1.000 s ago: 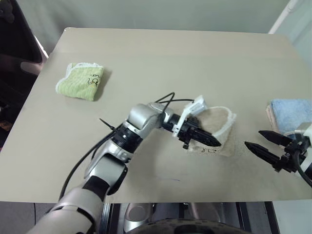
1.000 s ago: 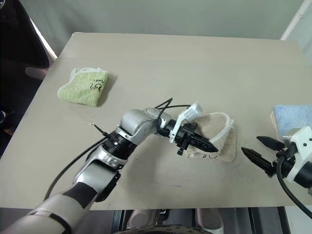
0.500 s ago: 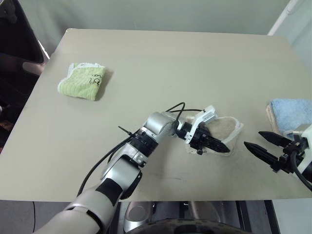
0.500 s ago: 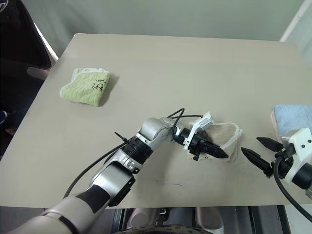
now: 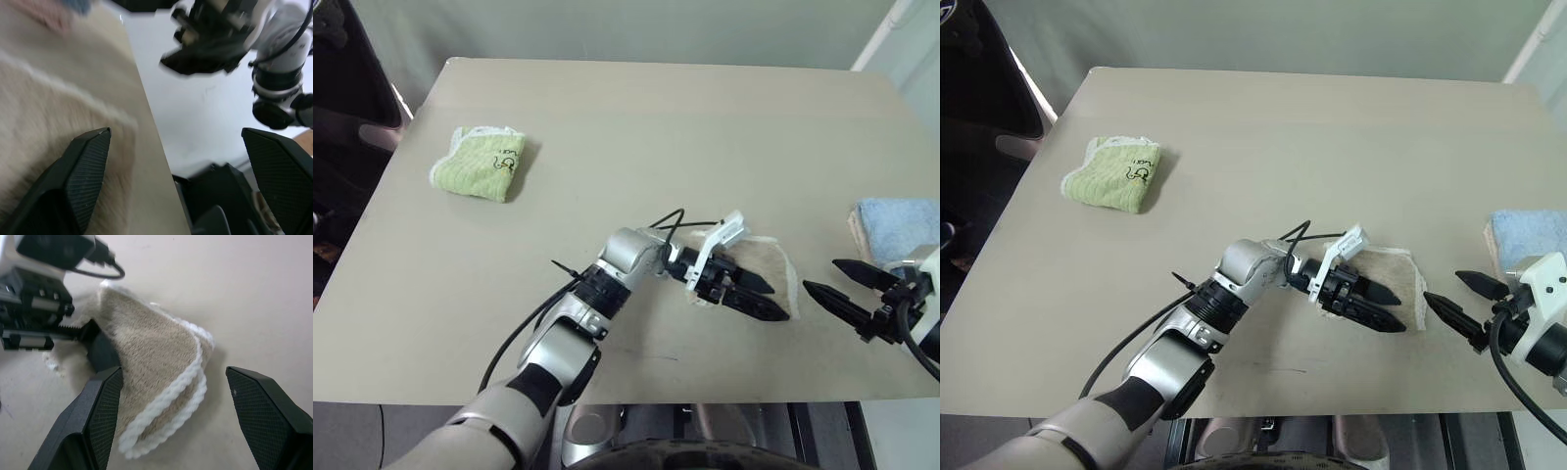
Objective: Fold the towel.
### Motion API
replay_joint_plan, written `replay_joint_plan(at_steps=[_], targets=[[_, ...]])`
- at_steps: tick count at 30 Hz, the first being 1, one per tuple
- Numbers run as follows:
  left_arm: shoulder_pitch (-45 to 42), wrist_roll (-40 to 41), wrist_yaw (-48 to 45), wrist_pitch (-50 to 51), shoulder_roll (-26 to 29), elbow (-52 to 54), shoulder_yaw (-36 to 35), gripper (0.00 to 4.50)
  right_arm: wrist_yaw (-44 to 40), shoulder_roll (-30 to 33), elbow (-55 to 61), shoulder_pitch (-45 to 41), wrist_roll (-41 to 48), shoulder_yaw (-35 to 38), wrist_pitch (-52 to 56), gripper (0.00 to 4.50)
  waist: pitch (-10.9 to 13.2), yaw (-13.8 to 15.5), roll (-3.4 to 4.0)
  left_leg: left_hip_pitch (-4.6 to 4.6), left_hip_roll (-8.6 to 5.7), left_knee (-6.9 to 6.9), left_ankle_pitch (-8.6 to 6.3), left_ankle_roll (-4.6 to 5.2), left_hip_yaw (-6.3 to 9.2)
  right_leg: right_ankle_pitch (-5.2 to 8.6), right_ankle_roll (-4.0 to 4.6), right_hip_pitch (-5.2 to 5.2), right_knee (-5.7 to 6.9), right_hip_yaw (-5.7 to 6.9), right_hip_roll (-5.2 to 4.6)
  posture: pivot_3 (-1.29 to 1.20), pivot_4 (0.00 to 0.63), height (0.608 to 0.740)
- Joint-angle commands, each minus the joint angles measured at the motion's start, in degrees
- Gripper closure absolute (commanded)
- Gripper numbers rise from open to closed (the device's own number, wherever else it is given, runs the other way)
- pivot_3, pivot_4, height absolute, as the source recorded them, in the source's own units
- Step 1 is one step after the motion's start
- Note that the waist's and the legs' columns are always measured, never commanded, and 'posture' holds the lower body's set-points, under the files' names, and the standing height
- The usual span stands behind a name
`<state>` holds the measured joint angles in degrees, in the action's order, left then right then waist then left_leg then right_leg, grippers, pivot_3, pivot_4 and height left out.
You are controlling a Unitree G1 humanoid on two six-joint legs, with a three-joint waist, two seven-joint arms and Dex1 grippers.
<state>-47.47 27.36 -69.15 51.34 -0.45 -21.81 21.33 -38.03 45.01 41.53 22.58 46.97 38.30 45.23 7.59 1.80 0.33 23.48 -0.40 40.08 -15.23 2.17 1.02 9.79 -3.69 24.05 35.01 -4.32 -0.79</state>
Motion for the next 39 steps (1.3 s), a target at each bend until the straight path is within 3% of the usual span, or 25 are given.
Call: replay_joint_plan(at_steps=[1,6,7,10,12,13,17,24,26,28,39], targets=[[-1.3,-0.2,0.6,-4.3,1.7,5.5,-2.5,0.04,0.7,0.8,2.1,-1.6,0.6,-0.2,-0.7,0.93,0.0,0.0,0.0,-0.01,0.0,0.0,0.0,0.0,-0.02,0.0,-0.01,0.01,0.0,-0.04,0.01,0.0,0.15,0.733],[2.1,-7.6,2.1,-29.3,4.8,11.2,-3.3,0.04,1.2,1.6,2.2,-5.1,2.5,-1.1,-0.1,0.93,0.0,0.0,0.02,-0.03,-0.01,0.0,0.01,-0.03,-0.05,0.01,-0.04,0.07,-0.02,-0.18,0.09,0.0,0.15,0.733],[2.3,-7.6,2.5,-33.0,4.7,10.9,-4.9,0.01,1.5,1.6,2.0,-6.3,3.1,-1.5,0.0,0.76,0.0,0.0,0.02,-0.03,-0.02,0.0,0.0,-0.02,-0.07,0.02,-0.07,0.08,-0.02,-0.21,0.09,0.0,0.15,0.733],[2.7,-8.8,2.1,-40.0,6.4,9.3,-6.6,0.0,2.0,1.6,1.3,-9.1,3.9,-2.9,0.0,0.08,0.0,0.0,0.02,-0.02,-0.03,0.01,-0.05,0.06,-0.11,0.02,-0.1,0.09,-0.03,-0.24,0.08,0.0,0.15,0.733],[3.4,-8.5,1.8,-43.2,7.0,8.1,-7.9,0.0,1.7,1.5,1.1,-10.3,4.1,-4.3,-0.2,0.03,0.0,0.0,0.03,-0.02,-0.03,0.0,-0.15,0.23,-0.1,0.02,-0.1,0.1,-0.03,-0.25,0.07,0.0,0.15,0.733],[3.7,-7.4,1.6,-42.8,7.2,8.0,-8.7,0.38,1.6,1.5,1.0,-10.8,3.7,-5.1,-0.5,0.0,0.0,0.0,0.03,-0.02,-0.03,0.0,-0.17,0.26,-0.1,0.02,-0.09,0.11,-0.02,-0.25,0.07,0.0,0.15,0.733],[4.3,-8.6,2.9,-46.2,7.3,6.2,-9.4,1.56,1.8,0.5,0.0,-12.7,4.8,-7.0,-0.6,0.93,0.0,0.0,0.04,0.05,-0.03,0.02,-0.21,0.28,-0.1,-0.08,0.08,0.17,-0.03,-0.24,0.04,0.0,0.15,0.733],[7.2,-8.1,1.7,-46.0,7.5,8.0,-7.9,4.01,3.2,-1.7,-1.7,-16.7,4.8,-11.5,-1.2,3.37,0.0,-0.2,0.05,0.19,-0.03,0.04,-0.25,0.26,-0.12,-0.33,0.4,0.32,-0.06,-0.24,0.02,0.0,0.15,0.733],[7.9,-7.3,1.1,-44.6,7.1,8.3,-7.6,4.5,3.1,-3.5,-2.7,-17.6,5.9,-13.1,-1.2,4.11,0.0,-0.2,0.05,0.2,-0.02,0.03,-0.26,0.26,-0.12,-0.38,0.29,0.34,-0.04,-0.24,0.02,0.0,0.15,0.733],[8.1,-6.7,0.9,-43.7,6.8,8.3,-7.5,4.5,2.6,-4.4,-3.3,-17.9,5.8,-14.3,-1.6,4.46,0.0,-0.1,0.05,0.23,-0.02,0.04,-0.26,0.26,-0.1,-0.38,0.3,0.37,-0.04,-0.23,0.02,0.0,0.15,0.733],[8.9,-11.9,-0.3,-46.3,6.0,3.0,-2.4,4.5,3.8,-10.1,-12.2,-21.5,-1.4,-22.5,-6.0,4.46,0.0,-0.3,0.12,0.24,-0.02,0.07,-0.34,0.45,-0.1,-0.46,0.43,0.4,-0.03,-0.22,-0.01,0.0,0.15,0.733]])
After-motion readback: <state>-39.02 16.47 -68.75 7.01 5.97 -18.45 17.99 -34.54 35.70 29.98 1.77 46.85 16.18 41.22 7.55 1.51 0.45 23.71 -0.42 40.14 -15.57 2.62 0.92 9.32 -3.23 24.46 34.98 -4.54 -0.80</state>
